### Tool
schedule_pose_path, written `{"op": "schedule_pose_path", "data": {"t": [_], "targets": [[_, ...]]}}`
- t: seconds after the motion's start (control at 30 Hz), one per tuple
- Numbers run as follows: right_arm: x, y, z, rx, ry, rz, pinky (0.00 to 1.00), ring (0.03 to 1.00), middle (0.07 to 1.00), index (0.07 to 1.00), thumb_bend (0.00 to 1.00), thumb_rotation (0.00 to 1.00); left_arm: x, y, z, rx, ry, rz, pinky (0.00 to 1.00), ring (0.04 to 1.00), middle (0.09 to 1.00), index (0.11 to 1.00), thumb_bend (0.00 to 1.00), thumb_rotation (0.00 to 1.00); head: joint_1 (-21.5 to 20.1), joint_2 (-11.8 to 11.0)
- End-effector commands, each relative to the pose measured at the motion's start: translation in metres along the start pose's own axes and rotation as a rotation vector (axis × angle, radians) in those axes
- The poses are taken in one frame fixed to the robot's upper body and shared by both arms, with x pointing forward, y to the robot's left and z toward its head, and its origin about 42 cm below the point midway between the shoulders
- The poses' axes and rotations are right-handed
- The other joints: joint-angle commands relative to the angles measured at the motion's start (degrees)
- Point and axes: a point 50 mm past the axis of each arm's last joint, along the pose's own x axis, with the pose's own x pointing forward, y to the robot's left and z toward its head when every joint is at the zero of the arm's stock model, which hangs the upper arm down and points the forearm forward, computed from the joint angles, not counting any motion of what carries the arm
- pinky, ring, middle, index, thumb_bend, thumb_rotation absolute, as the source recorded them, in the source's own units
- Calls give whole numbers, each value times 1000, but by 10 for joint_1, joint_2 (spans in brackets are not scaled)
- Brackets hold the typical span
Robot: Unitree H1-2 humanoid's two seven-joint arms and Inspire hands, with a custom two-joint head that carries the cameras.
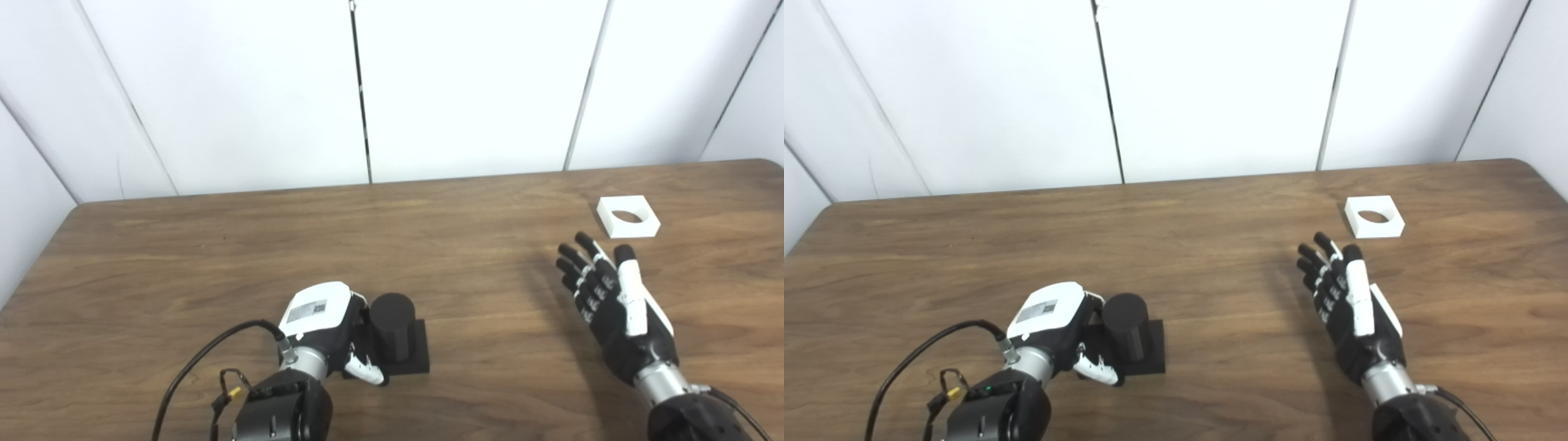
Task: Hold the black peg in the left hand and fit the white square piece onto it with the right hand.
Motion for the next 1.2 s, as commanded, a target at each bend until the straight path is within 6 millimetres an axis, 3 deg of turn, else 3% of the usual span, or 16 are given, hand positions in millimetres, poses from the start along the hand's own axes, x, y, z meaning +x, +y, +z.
{"op": "schedule_pose_path", "data": {"t": [0.0,0.17,0.27,0.3,0.43,0.57,0.73,0.87,1.17], "targets": [[10,3,27,10,-108,24,1000,966,950,985,607,1000,4,-8,-11,31,34,-69,888,897,832,483,520,56,-9,1],[20,-5,46,-13,-143,9,1000,963,942,970,596,946,4,-4,-17,48,29,-75,853,889,832,484,520,59,-25,-2],[27,-12,60,-56,-157,-15,1000,959,934,956,573,853,3,-2,-19,42,32,-74,842,886,822,483,521,57,-35,-2],[31,-15,65,-73,-166,-22,999,955,933,955,578,811,3,-2,-20,38,34,-75,844,889,824,484,521,57,-37,-1],[51,-32,91,-207,-187,-39,980,933,929,940,695,472,2,-3,-23,28,29,-72,858,879,823,487,519,58,-47,-2],[75,-47,111,-476,-173,-51,974,960,939,930,804,300,2,-5,-24,31,24,-70,849,873,821,486,519,59,-62,-5],[98,-60,124,-858,-136,-26,887,945,942,917,927,288,2,-4,-28,36,28,-76,832,861,805,485,521,57,-89,-9],[120,-58,135,-1137,-84,2,895,942,929,904,994,285,1,-2,-35,45,27,-80,848,876,811,485,522,56,-118,-17],[161,-58,151,-1422,62,55,930,1000,985,924,1000,204,-2,-1,-43,17,24,-77,863,906,843,488,522,55,-151,-29]]}}
